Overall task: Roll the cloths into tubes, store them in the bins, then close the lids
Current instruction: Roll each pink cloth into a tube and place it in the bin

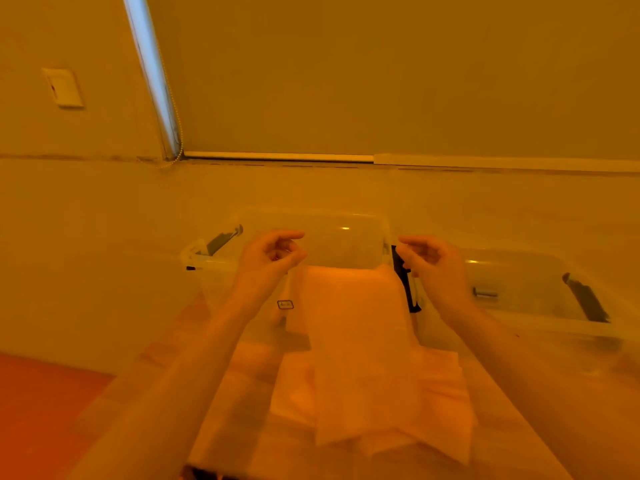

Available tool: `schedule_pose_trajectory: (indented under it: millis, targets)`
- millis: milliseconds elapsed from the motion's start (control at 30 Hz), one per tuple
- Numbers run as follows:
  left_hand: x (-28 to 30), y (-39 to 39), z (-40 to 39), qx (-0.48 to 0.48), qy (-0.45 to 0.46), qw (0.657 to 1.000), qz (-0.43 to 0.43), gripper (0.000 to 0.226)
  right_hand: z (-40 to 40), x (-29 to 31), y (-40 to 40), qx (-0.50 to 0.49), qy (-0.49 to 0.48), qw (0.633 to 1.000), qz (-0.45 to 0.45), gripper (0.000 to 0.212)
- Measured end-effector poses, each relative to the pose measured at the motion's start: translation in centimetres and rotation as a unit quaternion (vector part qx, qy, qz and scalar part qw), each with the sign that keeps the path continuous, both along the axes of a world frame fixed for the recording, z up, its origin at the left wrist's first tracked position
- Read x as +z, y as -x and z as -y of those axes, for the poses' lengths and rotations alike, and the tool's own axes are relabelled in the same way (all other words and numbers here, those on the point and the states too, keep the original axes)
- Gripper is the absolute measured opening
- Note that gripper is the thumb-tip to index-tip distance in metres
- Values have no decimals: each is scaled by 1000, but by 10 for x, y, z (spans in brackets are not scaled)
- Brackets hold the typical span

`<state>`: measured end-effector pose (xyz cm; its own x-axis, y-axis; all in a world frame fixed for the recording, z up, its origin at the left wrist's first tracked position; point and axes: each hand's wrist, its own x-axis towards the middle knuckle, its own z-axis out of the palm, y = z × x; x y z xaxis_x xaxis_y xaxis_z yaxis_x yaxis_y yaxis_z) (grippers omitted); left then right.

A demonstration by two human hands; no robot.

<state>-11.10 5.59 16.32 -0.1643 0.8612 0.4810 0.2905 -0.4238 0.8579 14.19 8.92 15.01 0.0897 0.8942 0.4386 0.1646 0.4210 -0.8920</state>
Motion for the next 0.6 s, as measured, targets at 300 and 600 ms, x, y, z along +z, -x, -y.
schedule_pose_trajectory:
  millis: [300,600]
  targets:
    - [-72,-3,55,-27,125,991,41,30,63,-65,-17,92,75,988,94,10]
    - [-102,-11,63,-116,205,969,79,35,81,-79,-20,84,108,987,83,14]
